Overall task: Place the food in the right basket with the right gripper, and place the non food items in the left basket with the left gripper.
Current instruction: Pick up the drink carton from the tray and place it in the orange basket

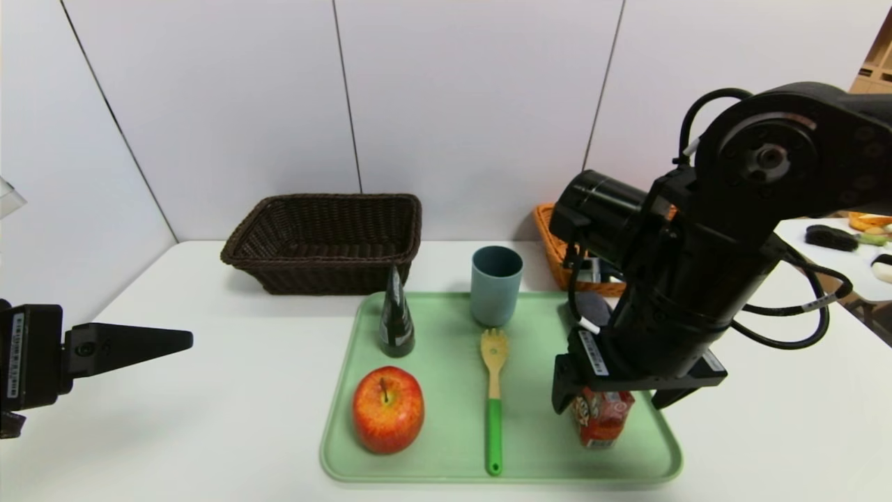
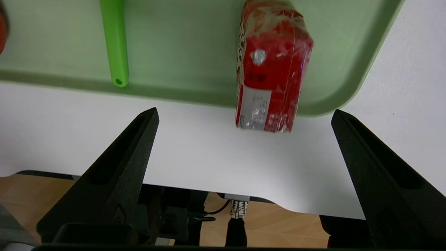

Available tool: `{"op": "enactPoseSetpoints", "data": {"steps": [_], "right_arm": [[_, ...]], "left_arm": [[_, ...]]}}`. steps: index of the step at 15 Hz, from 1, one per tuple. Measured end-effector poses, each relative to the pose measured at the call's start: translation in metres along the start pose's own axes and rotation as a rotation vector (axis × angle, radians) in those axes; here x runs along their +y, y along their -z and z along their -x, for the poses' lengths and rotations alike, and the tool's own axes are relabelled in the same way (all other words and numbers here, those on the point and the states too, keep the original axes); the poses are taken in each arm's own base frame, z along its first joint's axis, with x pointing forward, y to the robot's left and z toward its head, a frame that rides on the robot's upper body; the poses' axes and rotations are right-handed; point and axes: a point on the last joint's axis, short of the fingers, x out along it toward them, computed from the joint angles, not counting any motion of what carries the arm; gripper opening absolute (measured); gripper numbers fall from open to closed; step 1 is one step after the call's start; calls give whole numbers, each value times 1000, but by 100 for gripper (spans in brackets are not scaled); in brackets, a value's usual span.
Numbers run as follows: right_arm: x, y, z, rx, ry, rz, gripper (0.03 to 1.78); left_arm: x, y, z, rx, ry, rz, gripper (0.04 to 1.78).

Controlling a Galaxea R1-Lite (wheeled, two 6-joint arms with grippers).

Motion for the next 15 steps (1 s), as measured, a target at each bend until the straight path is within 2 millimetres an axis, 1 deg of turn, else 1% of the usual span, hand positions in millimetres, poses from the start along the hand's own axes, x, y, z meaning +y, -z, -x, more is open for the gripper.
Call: {"op": "enactPoseSetpoints", "data": {"steps": [6, 10, 12, 13, 14, 15], "right_arm": [[-2, -18, -25, 43, 19, -38, 171], [-1, -26, -42, 80, 27, -51, 171], [0, -32, -49, 70, 11, -57, 171], [0, -33, -52, 74, 13, -59, 159], [0, -34, -55, 82, 16, -60, 140], [0, -34, -57, 88, 19, -60, 124]], "left_arm": [[0, 1, -2, 3, 3, -3, 169], [0, 2, -4, 13, 1, -2, 169], [0, 2, -4, 14, 1, -2, 169], [0, 2, -4, 15, 1, -2, 169], [0, 2, -4, 15, 1, -2, 169], [0, 2, -4, 14, 1, -2, 169]]}}
